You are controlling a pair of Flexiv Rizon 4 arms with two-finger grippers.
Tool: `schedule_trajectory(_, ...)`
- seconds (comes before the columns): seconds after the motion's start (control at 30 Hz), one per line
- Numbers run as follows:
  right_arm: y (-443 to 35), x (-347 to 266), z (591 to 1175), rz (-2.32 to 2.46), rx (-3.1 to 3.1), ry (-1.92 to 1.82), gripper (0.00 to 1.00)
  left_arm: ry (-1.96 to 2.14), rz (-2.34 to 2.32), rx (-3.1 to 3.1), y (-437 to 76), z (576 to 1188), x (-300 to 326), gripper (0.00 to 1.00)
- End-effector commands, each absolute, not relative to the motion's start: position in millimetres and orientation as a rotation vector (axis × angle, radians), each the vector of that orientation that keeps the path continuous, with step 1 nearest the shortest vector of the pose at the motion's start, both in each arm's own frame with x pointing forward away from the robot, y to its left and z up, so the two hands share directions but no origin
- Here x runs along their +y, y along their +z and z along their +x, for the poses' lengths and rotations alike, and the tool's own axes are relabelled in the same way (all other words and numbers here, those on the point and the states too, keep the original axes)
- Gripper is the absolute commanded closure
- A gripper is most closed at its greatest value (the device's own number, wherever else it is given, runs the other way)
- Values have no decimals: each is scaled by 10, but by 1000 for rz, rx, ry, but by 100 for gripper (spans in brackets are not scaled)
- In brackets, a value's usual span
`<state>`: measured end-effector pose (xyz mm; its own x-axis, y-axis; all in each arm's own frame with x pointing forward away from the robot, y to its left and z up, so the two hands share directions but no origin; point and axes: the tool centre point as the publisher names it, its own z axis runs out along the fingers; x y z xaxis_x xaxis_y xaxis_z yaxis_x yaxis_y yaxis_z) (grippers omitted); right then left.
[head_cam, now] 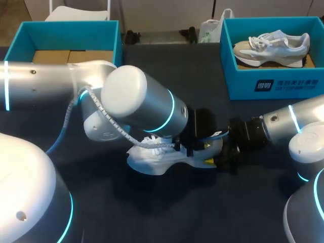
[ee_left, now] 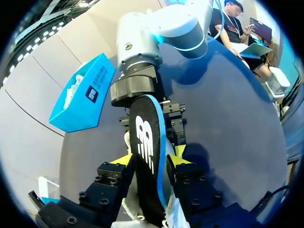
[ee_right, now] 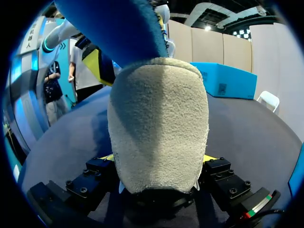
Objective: Take the shoe out of the shoebox, open the shoe tongue, remove and reinsert the insole, then place the shoe into the shoebox
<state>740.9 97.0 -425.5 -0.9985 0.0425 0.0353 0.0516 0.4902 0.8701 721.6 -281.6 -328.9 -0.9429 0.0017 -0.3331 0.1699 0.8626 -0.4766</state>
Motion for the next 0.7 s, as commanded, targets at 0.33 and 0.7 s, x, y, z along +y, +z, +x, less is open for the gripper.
schedule_trajectory(0.33,-4294,1010,7418,-87,-2709,-1572,100,-740,127,2685,-3403,7272,-2823,100)
schedule_trajectory(0.7,-4294,1010,7418,-87,-2709,-1572,100,-839,128,2730,-2927,7195,-2757,100)
